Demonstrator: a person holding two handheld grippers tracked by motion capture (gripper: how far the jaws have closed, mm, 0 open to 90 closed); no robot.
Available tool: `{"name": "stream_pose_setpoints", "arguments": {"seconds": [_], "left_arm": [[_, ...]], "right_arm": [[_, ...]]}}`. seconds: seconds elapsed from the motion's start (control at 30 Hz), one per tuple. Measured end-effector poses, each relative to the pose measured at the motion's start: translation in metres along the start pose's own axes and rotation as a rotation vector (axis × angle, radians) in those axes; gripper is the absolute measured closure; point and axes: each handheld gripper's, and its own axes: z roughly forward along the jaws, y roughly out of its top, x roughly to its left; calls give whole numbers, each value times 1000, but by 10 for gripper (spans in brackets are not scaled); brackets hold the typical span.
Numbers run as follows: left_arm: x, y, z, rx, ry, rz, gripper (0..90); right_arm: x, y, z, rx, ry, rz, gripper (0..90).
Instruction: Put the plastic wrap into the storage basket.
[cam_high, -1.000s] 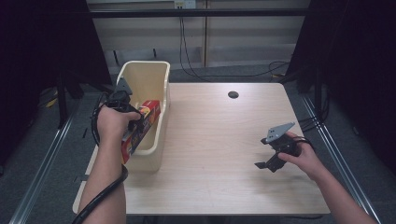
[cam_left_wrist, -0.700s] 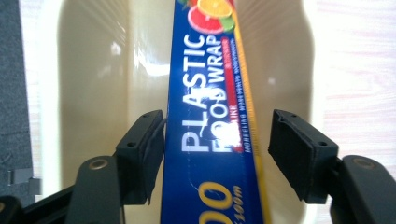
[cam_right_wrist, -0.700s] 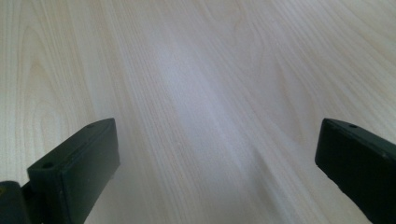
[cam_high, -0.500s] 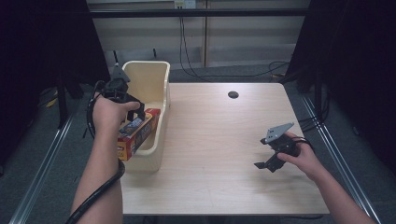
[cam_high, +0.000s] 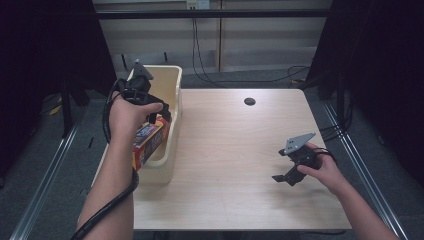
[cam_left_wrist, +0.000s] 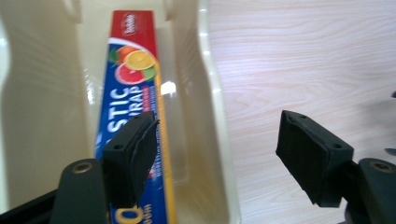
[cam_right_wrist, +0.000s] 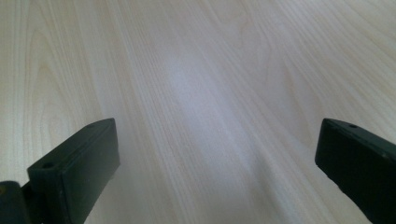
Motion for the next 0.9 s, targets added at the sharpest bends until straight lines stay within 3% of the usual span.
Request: {"name": "stream_pose_setpoints", "arguments": {"seconds": [0.17,0.27,0.47,0.6,0.9], "left_arm": [[-11,1,3,-19,-31,41,259],[-17,0,6,-34,-77,53,238],[-28,-1,13,-29,-86,78,204],[-39,-3,18,-36,-110,127,190],[-61,-7,29,-76,-135,184,139]], "right_arm": [[1,-1,0,-11,4,1,0],[2,-2,0,-19,1,4,0],[3,-3,-2,-46,5,17,1],[6,-4,-1,-30,-4,7,1],[8,-5,2,-44,12,12,1]]}}
